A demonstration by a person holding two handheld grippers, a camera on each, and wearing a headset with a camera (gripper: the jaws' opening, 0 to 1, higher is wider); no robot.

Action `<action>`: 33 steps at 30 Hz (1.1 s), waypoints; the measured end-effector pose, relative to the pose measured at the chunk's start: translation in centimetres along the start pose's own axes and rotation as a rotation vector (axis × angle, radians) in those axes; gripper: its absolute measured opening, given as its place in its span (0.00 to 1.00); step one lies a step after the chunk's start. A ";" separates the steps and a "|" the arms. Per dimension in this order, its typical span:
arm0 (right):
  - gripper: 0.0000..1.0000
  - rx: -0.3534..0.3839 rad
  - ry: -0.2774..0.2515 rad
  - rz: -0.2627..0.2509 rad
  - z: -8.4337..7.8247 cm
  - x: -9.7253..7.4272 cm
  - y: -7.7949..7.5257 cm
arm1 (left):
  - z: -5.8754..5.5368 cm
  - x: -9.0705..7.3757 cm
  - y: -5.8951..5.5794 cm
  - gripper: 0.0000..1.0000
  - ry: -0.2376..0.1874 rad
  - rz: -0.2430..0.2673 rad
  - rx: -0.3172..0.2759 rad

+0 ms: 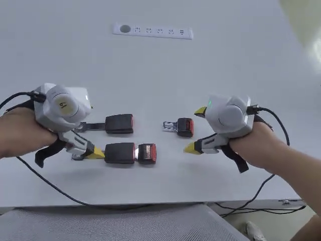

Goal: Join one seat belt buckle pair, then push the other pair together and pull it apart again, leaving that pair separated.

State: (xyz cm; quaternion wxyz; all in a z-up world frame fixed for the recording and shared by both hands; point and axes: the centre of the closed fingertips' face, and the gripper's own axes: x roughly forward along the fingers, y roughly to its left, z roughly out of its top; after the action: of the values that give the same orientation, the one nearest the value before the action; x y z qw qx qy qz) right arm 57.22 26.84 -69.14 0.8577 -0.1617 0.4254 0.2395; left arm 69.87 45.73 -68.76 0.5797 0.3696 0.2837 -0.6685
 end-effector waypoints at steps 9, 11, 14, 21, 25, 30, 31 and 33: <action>0.85 0.103 -0.061 -0.101 -0.3 -2.4 0.7 | -2.1 -3.6 -1.2 1.00 -0.037 0.066 -0.137; 0.87 0.146 -0.073 -0.114 -0.5 -2.7 1.0 | -2.5 -4.1 -1.6 1.00 -0.047 0.076 -0.171; 0.94 0.184 -0.103 -0.140 -0.3 -3.0 1.4 | -3.1 -4.6 -1.9 1.00 -0.056 0.083 -0.200; 1.00 0.222 -0.125 -0.169 -0.3 -3.4 2.2 | -4.9 -5.7 -1.8 1.00 -0.070 0.122 -0.285; 1.00 0.242 -0.125 -0.171 -0.4 -3.6 2.6 | -5.5 -6.2 -1.8 1.00 -0.074 0.140 -0.314; 1.00 0.257 -0.127 -0.173 -0.4 -3.7 3.1 | -5.9 -6.5 -2.0 1.00 -0.080 0.157 -0.336; 1.00 0.259 -0.127 -0.172 -0.4 -3.7 3.2 | -5.9 -6.6 -2.0 1.00 -0.079 0.158 -0.337; 1.00 0.261 -0.128 -0.175 -0.4 -3.8 3.4 | -5.9 -6.6 -2.0 1.00 -0.079 0.160 -0.340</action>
State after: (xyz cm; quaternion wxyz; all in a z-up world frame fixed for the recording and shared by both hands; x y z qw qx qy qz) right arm 53.12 28.42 -66.54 0.9143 -0.0700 0.3815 0.1164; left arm 69.25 54.58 -66.79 0.6958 0.2609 0.3394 -0.5767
